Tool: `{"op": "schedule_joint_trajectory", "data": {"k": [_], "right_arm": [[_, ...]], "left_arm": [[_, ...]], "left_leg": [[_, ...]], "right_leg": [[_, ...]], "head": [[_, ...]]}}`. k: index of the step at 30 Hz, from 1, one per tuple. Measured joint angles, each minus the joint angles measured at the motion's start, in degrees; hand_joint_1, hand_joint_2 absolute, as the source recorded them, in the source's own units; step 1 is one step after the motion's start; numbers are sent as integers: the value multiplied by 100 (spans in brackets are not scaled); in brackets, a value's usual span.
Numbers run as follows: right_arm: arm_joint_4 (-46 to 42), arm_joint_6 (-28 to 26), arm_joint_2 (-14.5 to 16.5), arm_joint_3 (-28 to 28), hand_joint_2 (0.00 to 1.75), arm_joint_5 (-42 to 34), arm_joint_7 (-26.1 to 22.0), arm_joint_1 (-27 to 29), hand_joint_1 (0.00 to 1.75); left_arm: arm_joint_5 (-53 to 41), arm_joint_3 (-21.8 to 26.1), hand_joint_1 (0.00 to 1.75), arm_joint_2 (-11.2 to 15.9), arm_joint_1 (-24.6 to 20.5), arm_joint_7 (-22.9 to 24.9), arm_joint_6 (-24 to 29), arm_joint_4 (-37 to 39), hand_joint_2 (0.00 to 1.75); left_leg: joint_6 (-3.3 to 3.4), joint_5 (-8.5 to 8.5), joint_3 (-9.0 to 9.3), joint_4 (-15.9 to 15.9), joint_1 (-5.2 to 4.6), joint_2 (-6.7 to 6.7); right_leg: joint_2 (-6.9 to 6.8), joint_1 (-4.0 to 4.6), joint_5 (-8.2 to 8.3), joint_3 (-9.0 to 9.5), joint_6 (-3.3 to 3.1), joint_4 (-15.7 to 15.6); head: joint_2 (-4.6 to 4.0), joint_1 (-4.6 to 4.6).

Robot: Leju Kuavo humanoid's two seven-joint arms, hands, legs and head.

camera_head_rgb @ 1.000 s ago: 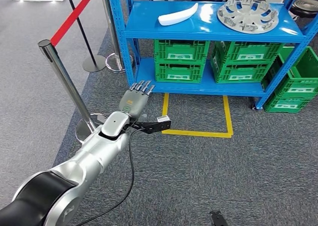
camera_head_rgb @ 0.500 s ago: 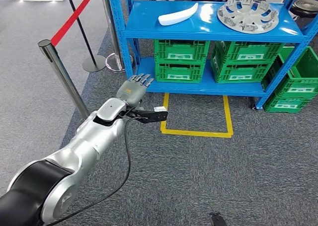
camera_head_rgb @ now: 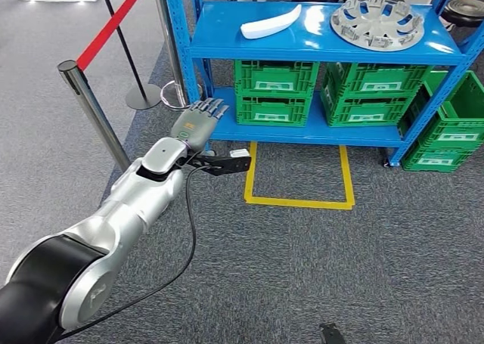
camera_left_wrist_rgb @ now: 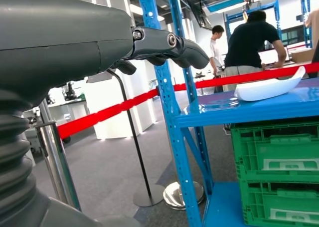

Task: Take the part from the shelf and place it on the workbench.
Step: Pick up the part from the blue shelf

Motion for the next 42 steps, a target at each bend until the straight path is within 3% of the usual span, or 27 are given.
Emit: {"op": "schedule_joint_trajectory", "data": {"k": [15,42], "right_arm": [[0,18,0,0,0,15,0,-5,0],[0,22,13,-2,0,34,13,-1,0]], "left_arm": [[200,268,0,7,91,-141,-31,0,0],[25,298,0,64,149,-68,-129,0,0]], "left_leg": [[0,0,-2,0,0,0],[0,0,-2,0,0,0]], "right_leg": [[0,0,0,0,0,0],[0,0,0,-1,0,0]], "head": [[0,-1],[0,0]]}}
